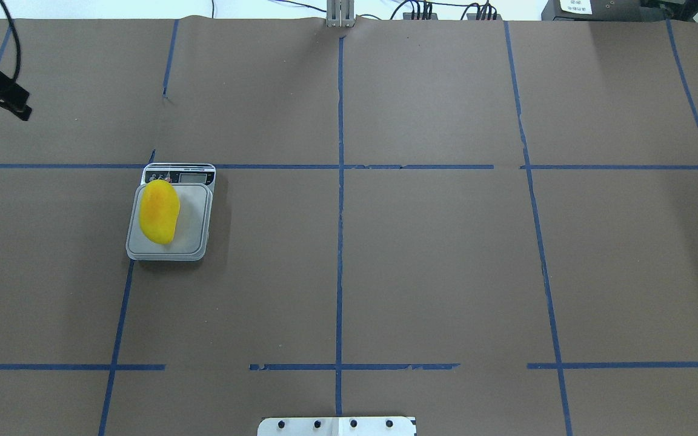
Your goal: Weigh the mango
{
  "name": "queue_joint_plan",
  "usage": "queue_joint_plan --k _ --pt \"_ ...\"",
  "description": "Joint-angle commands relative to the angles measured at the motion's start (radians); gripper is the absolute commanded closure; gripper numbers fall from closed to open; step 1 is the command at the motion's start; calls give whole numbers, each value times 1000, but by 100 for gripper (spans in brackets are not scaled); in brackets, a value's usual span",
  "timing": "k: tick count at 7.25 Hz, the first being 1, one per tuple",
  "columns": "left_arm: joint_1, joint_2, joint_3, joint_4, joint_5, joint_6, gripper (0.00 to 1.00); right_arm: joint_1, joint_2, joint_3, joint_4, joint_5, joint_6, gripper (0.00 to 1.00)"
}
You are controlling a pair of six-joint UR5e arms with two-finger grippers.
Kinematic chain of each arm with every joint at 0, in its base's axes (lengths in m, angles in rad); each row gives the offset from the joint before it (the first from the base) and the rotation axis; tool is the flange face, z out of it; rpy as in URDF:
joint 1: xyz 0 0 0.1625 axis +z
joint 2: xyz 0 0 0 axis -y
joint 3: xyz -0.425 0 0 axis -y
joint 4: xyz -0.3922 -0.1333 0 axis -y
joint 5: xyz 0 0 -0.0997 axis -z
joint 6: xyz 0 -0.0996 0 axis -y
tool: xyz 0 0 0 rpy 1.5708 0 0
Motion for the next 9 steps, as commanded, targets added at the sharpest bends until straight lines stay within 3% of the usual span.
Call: queue_joint_plan --k 1,5,9 --pt "-199 117 132 -23 -89 366 0 0 0 0 -1 0 0 0" --pt "-315 214 292 -110 -141 435 0 0 0 0 -1 0 0 0" --pt "-349 258 307 -134 -189 424 0 0 -1 0 -1 0 0 0"
